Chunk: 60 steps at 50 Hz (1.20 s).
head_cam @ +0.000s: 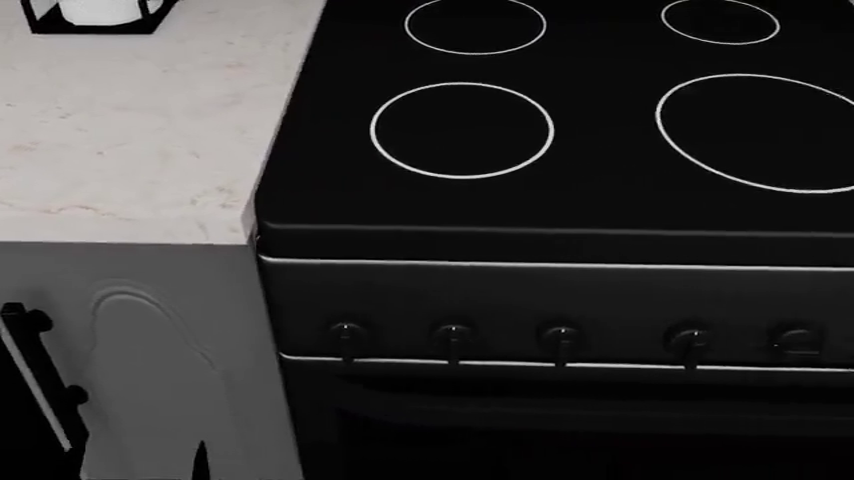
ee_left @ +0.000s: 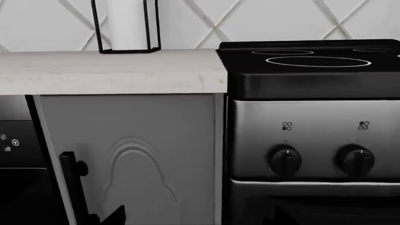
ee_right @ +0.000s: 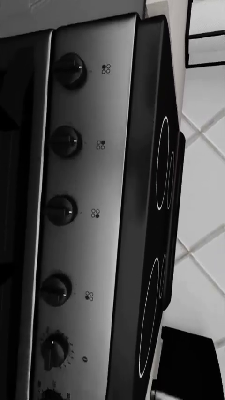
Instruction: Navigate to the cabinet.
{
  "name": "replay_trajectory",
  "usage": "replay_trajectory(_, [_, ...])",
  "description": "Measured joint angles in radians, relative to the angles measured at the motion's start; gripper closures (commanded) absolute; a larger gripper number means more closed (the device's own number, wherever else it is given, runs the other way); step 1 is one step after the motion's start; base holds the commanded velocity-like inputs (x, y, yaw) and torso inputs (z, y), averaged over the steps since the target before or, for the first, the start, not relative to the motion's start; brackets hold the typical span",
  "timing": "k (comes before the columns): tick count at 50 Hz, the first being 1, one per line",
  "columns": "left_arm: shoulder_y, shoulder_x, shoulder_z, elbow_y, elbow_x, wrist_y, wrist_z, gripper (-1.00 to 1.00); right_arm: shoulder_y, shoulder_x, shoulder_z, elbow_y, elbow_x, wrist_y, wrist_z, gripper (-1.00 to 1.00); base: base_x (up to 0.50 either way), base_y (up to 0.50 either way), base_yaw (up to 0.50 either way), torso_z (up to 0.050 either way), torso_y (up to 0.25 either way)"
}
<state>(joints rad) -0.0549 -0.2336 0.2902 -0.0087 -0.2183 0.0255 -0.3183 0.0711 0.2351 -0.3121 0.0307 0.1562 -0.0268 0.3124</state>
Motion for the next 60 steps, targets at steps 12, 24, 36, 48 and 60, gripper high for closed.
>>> replay_trajectory(12, [0.0,-0.004,0.004,0.001,-0.002,0.001,-0.005,-1.0,0.0,0.004,-0.005,-0.001,0.002,0.0,0.004,-1.0,-0.02,-0.5,0.0,0.0,0.0])
replay_trajectory(24, [-0.003,-0.007,0.009,0.0,-0.005,-0.001,-0.012,-1.0,0.001,0.007,-0.01,-0.003,0.005,0.0,0.009,-1.0,-0.02,-0.5,0.0,0.0,0.0])
replay_trajectory(36, [-0.006,-0.009,0.014,-0.004,-0.005,-0.002,-0.018,-1.0,0.003,0.011,-0.015,-0.002,0.009,-0.001,0.013,-1.0,-0.02,-0.5,0.0,0.0,0.0])
replay_trajectory(48, [-0.008,-0.013,0.019,-0.006,-0.009,-0.001,-0.022,-1.0,0.004,0.014,-0.021,-0.001,0.012,-0.003,0.016,-1.0,-0.02,-0.5,0.0,0.0,0.0])
replay_trajectory(60, [-0.01,-0.016,0.023,-0.009,-0.013,0.001,-0.026,-1.0,0.005,0.017,-0.027,0.001,0.014,-0.007,0.018,-1.0,-0.02,-0.5,0.0,0.0,0.0])
